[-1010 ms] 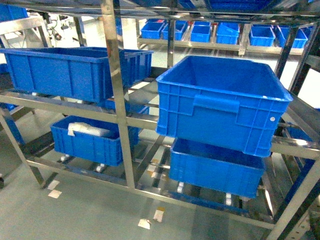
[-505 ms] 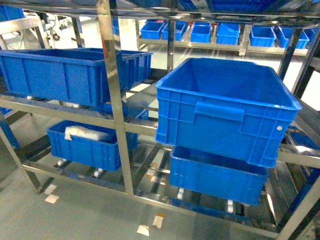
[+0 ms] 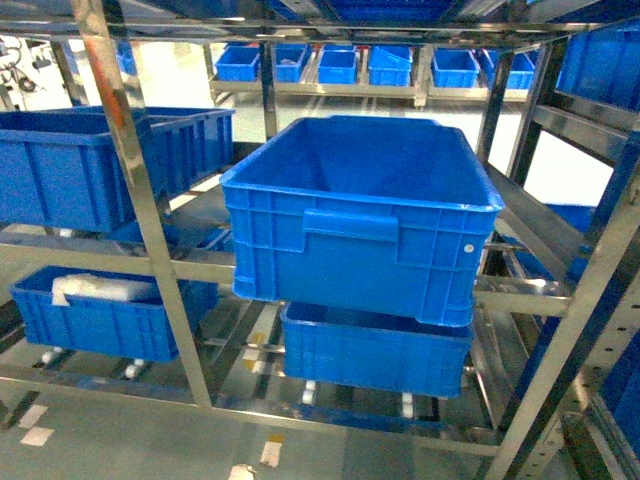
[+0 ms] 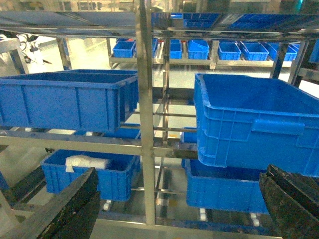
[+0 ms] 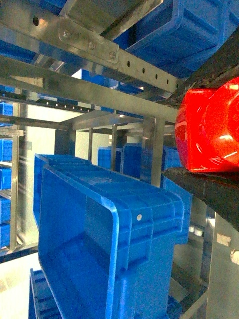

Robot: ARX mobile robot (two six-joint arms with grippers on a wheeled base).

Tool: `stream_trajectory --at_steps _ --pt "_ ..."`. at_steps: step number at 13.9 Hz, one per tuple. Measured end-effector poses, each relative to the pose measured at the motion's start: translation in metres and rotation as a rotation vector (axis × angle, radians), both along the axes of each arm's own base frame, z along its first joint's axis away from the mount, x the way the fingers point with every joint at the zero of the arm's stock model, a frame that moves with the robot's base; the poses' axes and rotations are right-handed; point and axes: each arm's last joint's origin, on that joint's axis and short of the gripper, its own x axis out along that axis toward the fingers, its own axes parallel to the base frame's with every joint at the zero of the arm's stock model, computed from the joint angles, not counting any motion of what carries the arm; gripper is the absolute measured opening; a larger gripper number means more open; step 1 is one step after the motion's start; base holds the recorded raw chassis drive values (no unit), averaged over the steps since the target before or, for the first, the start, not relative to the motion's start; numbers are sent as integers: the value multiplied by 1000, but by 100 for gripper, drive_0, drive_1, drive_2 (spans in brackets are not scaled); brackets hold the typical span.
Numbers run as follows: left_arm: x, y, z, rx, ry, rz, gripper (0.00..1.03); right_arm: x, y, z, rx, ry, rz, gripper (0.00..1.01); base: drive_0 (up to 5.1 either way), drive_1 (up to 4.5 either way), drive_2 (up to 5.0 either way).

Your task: Pick red block from blue box to shelf

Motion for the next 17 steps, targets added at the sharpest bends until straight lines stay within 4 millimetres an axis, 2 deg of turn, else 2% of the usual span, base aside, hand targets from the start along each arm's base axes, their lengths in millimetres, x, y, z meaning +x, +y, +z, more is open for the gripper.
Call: stream_trajectory --at_steps 7,14,17 --pt "0 0 0 0 0 1 98 0 0 0 0 1 0 28 -437 418 49" --pt "0 0 0 0 0 3 98 0 1 0 1 0 9 28 0 0 0" --pt "0 0 0 0 3 2 98 0 1 1 1 -3 9 28 -3 423 -429"
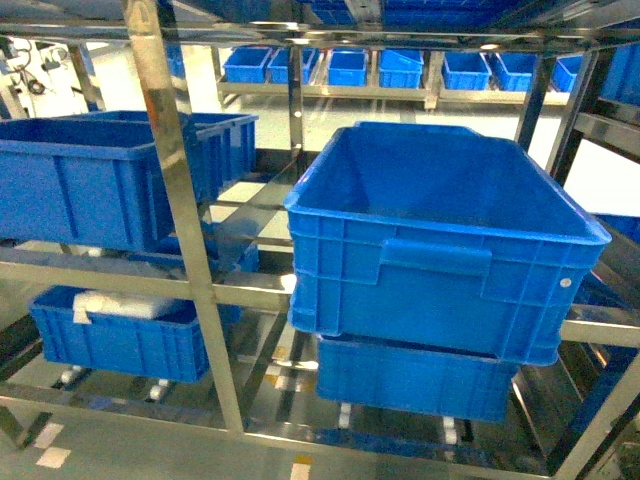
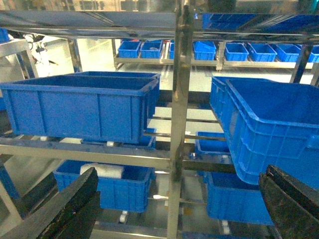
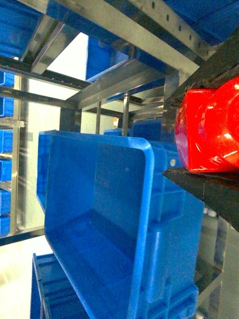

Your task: Pick red block from blue box to shelf

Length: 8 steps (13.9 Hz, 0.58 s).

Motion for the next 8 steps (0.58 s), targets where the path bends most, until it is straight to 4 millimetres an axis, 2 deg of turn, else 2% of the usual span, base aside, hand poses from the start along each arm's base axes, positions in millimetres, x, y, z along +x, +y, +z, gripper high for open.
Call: stream_trajectory --at_steps 5,8 --pt "0 0 0 0 -3 -1 98 0 0 0 0 -2 0 28 9 406 -389" --pt "0 0 0 0 -2 -1 98 0 0 -1 0 3 0 28 0 0 0"
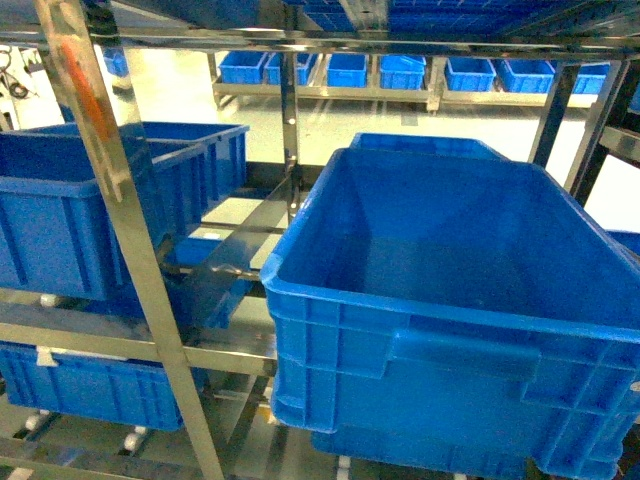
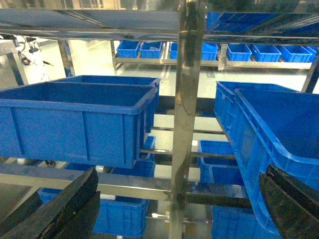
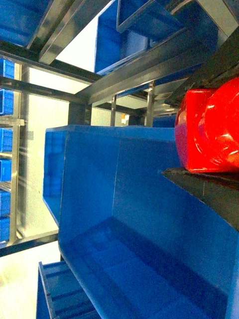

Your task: Pick red block from blue box to shelf

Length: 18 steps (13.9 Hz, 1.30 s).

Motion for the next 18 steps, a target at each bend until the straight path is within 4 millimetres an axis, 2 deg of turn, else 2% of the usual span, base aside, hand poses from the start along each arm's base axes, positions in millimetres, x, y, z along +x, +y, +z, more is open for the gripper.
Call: stream_trajectory --at_steps 18 --pt "0 0 0 0 0 0 98 0 0 0 0 0 0 28 0 0 0"
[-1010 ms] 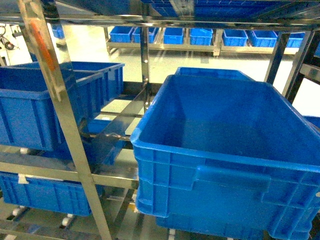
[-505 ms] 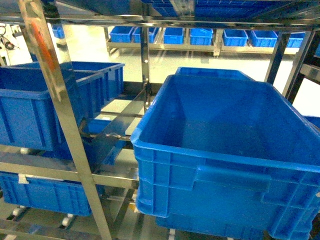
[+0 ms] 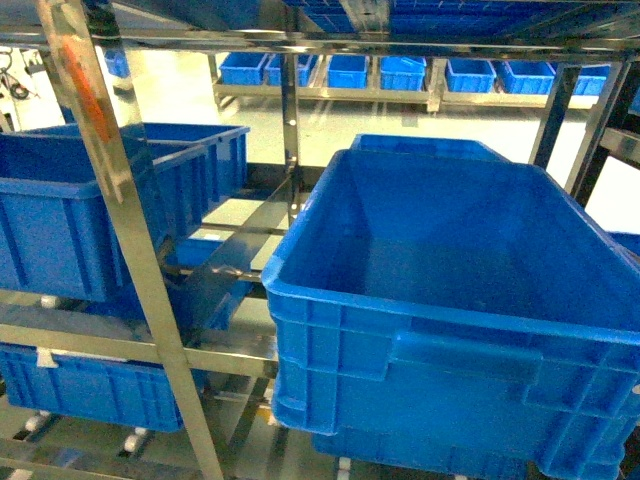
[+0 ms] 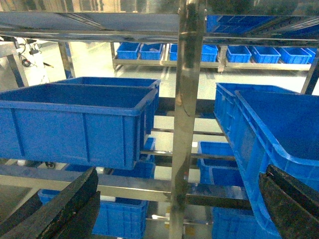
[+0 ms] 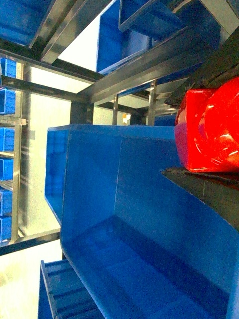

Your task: Pick red block from blue box to shelf

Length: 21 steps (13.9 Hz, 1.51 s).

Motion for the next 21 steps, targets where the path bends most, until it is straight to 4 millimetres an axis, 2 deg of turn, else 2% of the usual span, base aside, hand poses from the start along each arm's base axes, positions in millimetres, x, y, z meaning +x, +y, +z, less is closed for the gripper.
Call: stream_trajectory --at_steps 21 --pt "0 0 0 0 0 0 98 0 -1 -2 4 22 11 28 0 0 0"
